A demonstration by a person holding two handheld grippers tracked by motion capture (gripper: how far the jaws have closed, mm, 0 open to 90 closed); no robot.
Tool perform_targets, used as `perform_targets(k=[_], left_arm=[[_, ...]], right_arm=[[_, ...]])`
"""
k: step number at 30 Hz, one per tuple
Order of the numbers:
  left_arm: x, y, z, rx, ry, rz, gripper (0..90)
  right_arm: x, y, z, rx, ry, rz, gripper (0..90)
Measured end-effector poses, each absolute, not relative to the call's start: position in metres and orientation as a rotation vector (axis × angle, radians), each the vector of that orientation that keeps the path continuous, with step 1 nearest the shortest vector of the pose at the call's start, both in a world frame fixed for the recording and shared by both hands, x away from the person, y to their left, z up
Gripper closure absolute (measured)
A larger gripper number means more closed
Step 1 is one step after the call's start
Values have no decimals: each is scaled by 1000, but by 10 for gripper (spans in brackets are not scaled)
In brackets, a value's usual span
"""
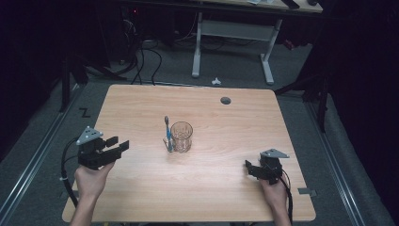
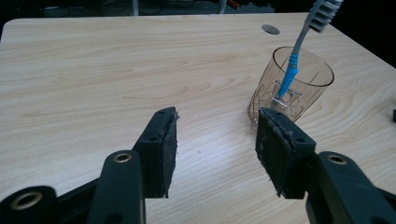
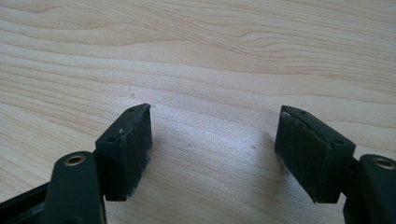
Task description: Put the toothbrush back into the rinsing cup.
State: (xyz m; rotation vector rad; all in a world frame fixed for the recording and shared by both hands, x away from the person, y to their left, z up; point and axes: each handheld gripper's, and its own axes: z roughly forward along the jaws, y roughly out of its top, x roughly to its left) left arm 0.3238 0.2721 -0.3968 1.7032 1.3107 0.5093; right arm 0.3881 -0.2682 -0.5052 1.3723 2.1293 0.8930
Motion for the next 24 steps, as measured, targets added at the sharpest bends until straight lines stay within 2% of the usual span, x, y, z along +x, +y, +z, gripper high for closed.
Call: perform_targets(k=[24], left_arm=[[312,285,-417,1649,1382,493,485]], right_arm=[[388,-268,-505,1373,2129,893,274]])
